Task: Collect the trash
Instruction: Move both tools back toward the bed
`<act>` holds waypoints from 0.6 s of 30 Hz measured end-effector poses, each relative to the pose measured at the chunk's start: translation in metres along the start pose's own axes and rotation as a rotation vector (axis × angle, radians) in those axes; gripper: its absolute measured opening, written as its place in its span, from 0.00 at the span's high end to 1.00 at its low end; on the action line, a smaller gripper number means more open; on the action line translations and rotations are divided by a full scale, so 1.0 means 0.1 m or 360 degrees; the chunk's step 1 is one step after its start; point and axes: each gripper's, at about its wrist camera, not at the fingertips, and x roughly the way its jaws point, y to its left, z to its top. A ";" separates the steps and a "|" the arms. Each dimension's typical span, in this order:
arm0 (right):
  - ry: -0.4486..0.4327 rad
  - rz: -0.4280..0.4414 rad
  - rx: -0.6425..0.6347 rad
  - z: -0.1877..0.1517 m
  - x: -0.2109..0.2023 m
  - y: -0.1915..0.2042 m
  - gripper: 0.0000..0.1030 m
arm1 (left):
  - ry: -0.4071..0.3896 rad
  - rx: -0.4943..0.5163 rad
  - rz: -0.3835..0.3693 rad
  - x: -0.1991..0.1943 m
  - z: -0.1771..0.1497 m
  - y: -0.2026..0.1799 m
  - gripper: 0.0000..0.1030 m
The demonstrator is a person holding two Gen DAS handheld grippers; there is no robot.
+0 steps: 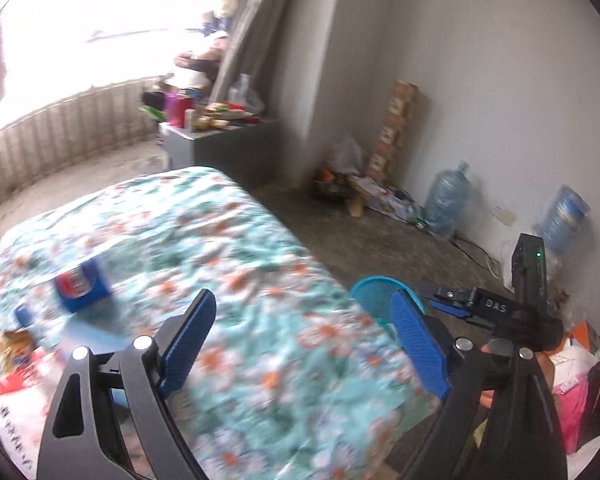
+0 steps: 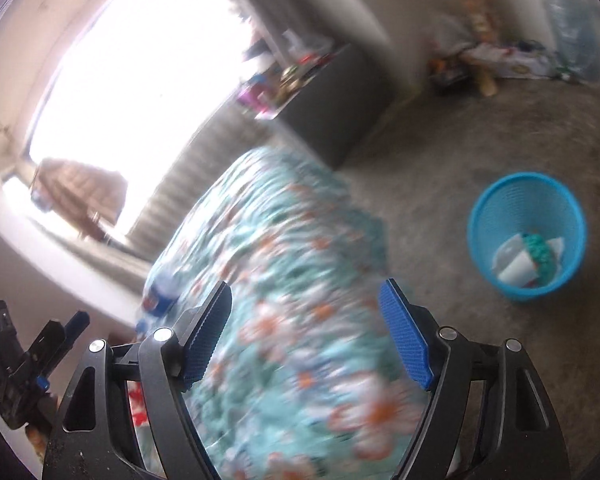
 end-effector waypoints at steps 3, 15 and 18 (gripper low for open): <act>0.0058 0.0035 -0.0075 -0.09 0.07 0.24 0.29 | -0.0051 -0.0034 0.0066 -0.21 -0.10 0.20 0.14; 0.0245 0.0160 -0.0193 -0.40 0.41 0.81 0.29 | -0.0203 -0.0213 0.0274 -0.79 -0.42 0.85 0.12; 0.0297 0.0196 -0.0176 -0.45 0.48 0.84 0.29 | -0.0263 -0.0292 0.0380 -0.97 -0.51 1.07 0.12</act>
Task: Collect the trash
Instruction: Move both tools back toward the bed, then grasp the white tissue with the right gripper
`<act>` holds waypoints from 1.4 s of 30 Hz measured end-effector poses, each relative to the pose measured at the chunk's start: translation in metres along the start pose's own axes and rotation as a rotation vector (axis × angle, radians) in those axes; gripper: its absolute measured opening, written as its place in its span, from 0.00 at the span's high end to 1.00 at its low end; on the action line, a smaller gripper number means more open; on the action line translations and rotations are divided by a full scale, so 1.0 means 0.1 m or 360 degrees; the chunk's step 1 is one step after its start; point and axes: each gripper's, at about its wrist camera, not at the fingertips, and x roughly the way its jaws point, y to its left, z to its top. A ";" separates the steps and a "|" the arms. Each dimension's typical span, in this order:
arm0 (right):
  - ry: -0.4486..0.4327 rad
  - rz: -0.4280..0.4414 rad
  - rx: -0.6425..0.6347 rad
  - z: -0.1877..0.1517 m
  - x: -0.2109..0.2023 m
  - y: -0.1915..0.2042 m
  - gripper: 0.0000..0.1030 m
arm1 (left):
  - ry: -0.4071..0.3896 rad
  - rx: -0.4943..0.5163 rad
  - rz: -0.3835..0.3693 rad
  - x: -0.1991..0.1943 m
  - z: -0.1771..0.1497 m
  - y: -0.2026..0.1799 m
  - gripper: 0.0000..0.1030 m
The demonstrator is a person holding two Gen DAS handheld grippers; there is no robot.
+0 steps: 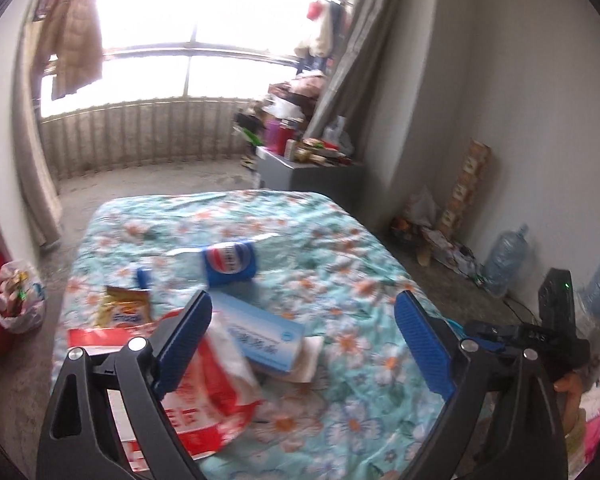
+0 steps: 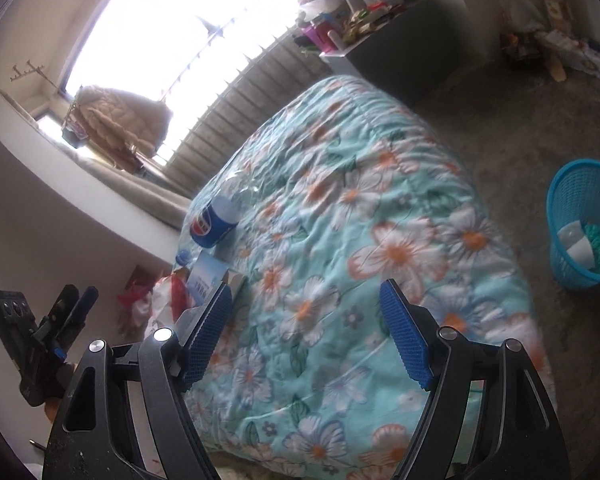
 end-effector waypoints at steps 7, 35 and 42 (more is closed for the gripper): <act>0.0162 0.0185 0.0005 -0.10 0.32 0.23 0.29 | -0.0025 -0.0261 0.0224 -0.23 -0.20 0.72 0.12; 0.0499 0.0211 -0.0658 -0.39 1.63 2.05 0.36 | 0.0103 -0.0683 0.0479 -0.43 -0.97 1.86 0.12; 0.0569 0.0187 -0.0662 -0.49 1.74 1.99 0.80 | 0.0077 -0.0670 0.0482 -0.52 -0.97 1.84 0.12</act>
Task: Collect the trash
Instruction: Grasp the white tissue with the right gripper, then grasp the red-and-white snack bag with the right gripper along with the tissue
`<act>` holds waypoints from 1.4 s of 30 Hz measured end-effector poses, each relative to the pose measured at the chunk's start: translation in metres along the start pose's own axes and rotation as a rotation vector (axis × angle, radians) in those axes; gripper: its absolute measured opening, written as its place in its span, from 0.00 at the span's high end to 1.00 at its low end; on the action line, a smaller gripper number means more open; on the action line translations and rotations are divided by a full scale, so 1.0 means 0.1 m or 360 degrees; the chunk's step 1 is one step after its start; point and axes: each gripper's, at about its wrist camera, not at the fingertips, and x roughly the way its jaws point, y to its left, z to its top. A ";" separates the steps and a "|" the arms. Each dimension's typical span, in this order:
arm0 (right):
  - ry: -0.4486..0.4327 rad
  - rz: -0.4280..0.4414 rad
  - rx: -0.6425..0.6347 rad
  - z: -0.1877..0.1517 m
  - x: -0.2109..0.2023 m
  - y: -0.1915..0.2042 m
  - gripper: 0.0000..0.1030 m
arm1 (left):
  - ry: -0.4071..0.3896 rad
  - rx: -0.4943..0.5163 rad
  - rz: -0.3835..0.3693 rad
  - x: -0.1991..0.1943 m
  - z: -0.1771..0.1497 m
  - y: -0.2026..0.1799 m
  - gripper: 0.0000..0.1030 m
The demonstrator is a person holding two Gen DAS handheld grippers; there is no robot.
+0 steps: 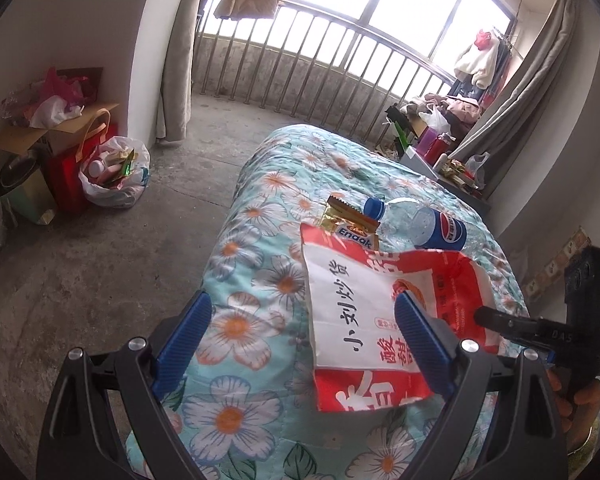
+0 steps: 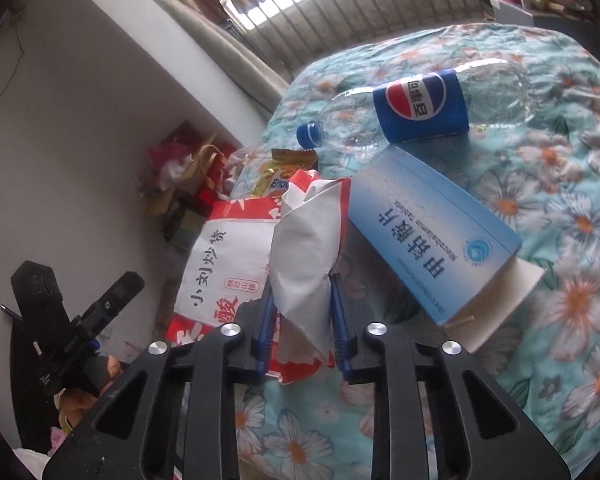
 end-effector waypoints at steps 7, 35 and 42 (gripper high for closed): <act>-0.0169 0.0097 0.0064 -0.35 -0.88 -0.33 0.82 | -0.0036 0.0065 -0.0077 -0.04 0.07 -0.24 0.12; -0.0359 -0.1161 -0.0227 -0.76 -1.35 -0.72 0.75 | 0.0330 0.0567 -0.0645 0.45 -0.50 -1.99 0.18; -0.0394 -0.0818 -0.0047 -0.73 -1.25 -0.79 0.59 | 0.0323 0.0500 -0.0595 0.50 -0.42 -1.86 0.21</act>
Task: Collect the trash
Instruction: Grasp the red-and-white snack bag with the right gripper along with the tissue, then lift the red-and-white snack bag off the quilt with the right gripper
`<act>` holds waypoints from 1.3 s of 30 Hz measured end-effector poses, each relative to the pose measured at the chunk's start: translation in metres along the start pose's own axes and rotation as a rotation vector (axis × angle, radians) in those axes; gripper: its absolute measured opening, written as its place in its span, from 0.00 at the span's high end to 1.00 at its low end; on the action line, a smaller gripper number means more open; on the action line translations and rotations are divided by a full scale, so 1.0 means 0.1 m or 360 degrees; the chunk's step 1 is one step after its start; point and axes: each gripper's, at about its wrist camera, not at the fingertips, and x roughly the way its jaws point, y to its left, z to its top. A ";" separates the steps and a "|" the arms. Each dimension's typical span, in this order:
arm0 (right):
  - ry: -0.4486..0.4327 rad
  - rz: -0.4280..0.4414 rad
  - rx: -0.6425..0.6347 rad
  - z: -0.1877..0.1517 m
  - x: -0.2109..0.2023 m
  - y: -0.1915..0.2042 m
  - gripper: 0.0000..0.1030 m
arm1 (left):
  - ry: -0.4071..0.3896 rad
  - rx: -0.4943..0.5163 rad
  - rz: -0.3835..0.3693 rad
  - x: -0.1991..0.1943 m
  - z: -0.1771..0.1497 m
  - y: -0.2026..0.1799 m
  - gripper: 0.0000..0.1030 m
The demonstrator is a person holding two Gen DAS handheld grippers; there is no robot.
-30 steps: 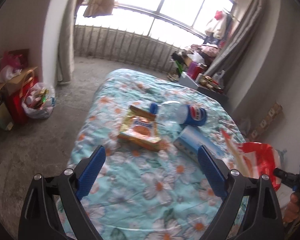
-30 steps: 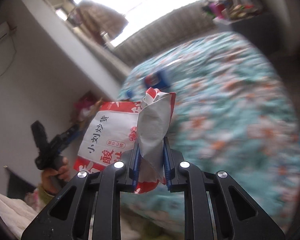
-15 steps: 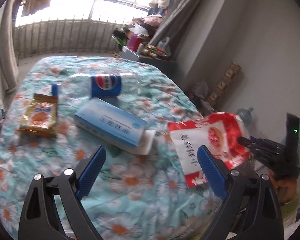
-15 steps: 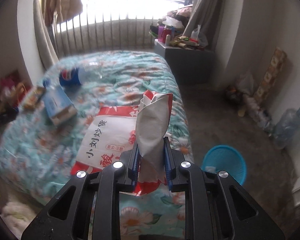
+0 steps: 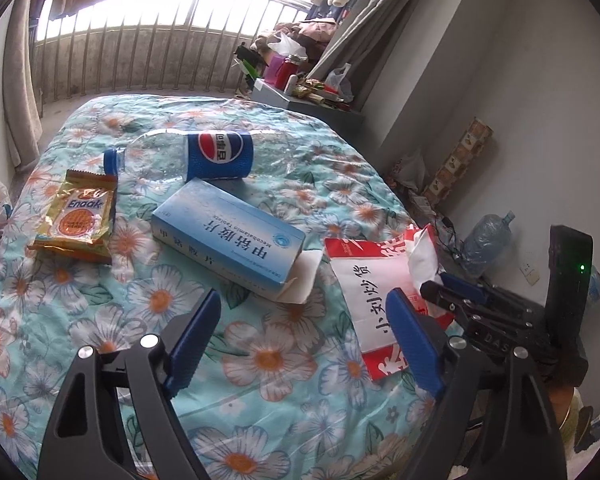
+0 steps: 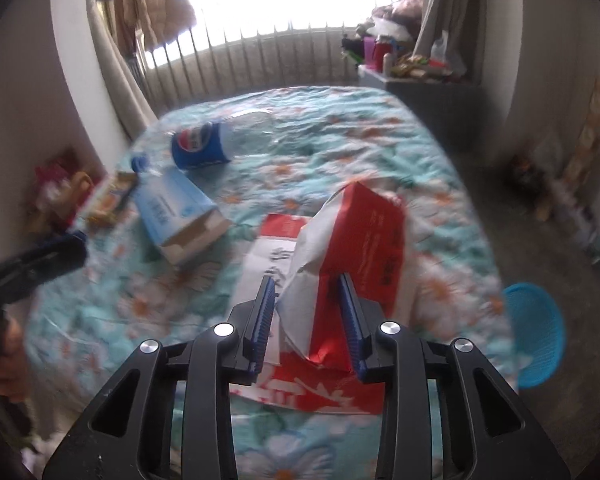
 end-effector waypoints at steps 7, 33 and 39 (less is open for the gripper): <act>-0.0087 0.0276 0.0080 -0.04 -0.01 -0.04 0.38 | -0.0012 -0.0033 -0.0012 0.04 0.05 0.04 0.24; -0.0169 0.0712 0.0163 -0.26 0.16 -0.03 0.19 | 0.0025 0.0108 -0.0258 0.38 0.20 -0.39 0.24; -0.0202 0.0785 0.0199 -0.32 0.17 -0.10 0.19 | 0.0162 0.0335 -0.0286 0.76 0.29 -0.73 0.24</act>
